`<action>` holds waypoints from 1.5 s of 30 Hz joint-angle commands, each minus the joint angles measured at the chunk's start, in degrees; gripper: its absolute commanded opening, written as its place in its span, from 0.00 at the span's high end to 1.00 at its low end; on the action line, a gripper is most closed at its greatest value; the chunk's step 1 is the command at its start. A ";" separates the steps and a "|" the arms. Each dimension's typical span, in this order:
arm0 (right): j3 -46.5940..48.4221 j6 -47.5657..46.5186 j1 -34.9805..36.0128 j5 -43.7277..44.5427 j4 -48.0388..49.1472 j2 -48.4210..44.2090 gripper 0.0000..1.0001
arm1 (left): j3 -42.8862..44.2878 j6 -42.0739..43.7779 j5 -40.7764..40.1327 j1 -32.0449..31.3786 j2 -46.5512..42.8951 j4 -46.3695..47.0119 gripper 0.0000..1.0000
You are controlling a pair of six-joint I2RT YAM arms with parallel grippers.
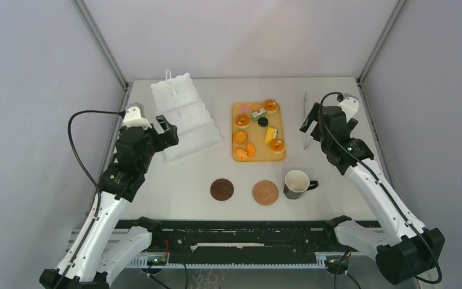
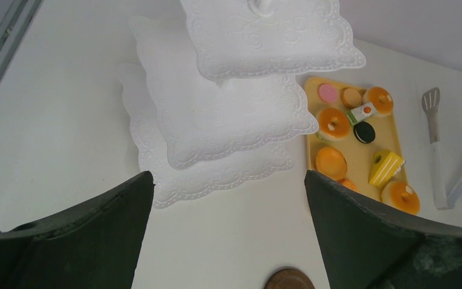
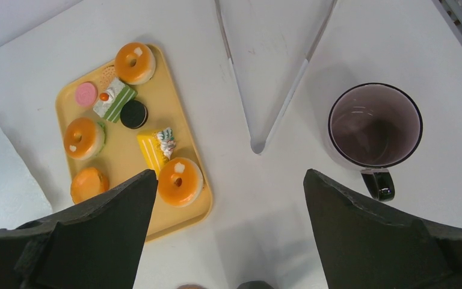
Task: Serve the afternoon tea
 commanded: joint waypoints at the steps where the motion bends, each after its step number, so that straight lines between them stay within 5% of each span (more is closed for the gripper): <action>1: 0.04 0.71 -0.66 -0.11 1.79 1.58 0.01 | 0.86 3.98 6.33 0.29 0.73 1.33 0.00; 4: 0.44 0.17 -3.04 -2.67 2.31 4.07 0.01 | -0.08 3.57 11.67 -1.19 2.67 1.81 0.00; 10: 5.89 0.13 -9.24 -9.23 1.59 13.85 0.03 | -0.13 3.56 7.84 -11.88 7.13 2.44 0.00; 21: 27.80 7.91 -10.10 -7.66 -10.26 44.15 0.00 | 2.80 5.93 7.55 -12.92 11.02 1.48 0.00; 45: 30.18 8.40 -16.18 -14.05 -4.84 59.04 0.00 | 9.01 8.90 6.82 -12.90 18.62 -0.02 0.00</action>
